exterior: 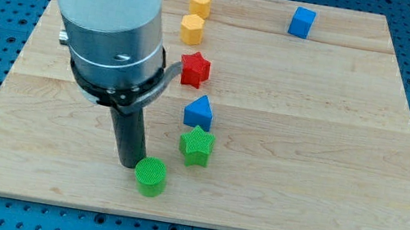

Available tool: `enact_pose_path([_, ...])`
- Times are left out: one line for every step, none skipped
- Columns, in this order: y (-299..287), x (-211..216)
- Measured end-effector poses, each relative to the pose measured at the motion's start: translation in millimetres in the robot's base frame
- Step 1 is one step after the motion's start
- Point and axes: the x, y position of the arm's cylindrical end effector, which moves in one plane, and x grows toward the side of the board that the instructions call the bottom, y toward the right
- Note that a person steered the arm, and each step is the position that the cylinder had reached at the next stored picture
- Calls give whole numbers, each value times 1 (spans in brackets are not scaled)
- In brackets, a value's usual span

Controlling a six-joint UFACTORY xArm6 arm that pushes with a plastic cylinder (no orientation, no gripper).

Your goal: Move green circle to the bottom center

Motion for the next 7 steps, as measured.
enact_pose_path([-46, 16])
enact_pose_path([9, 17])
enact_pose_path([35, 15])
enact_pose_path([37, 23])
enact_pose_path([28, 39])
enact_pose_path([36, 62])
enact_pose_path([58, 61])
